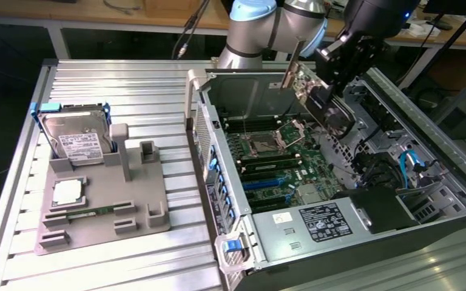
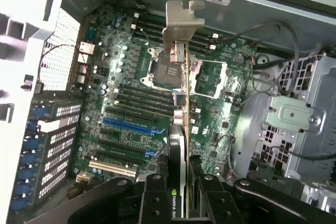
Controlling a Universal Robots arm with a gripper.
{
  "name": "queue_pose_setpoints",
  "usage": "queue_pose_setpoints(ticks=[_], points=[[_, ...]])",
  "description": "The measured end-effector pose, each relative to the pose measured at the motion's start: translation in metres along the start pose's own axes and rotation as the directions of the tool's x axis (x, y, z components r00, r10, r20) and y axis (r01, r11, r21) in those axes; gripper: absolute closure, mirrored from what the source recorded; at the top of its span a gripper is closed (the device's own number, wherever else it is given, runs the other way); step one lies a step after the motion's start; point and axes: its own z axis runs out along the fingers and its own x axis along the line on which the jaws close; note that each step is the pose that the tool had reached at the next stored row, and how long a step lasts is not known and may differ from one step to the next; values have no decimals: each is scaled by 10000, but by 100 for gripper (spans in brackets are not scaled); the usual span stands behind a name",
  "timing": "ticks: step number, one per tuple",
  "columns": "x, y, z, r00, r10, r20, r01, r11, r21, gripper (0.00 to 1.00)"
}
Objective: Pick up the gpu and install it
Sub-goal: 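Insert the gpu into the slot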
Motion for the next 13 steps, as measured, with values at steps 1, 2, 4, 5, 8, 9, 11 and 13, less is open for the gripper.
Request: queue_pose_setpoints(ticks=[1, 2, 4, 5, 8, 9, 11, 13], points=[[-2, -1, 1, 9997, -241, -6, 241, 9997, -5, 73], [-4, -1, 3, 9990, -440, -10, 440, 9990, -11, 73], [-5, -1, 7, 9968, -800, -18, 799, 9968, -20, 73], [-5, -2, 9, 9949, -1008, -22, 1008, 9949, -26, 73], [-5, -2, 14, 9878, -1558, -33, 1557, 9878, -41, 73], [-5, -2, 16, 9846, -1750, -36, 1750, 9846, -47, 73], [-5, -2, 19, 9776, -2103, -43, 2102, 9776, -57, 73], [-5, -2, 22, 9694, -2453, -49, 2453, 9694, -67, 73]])
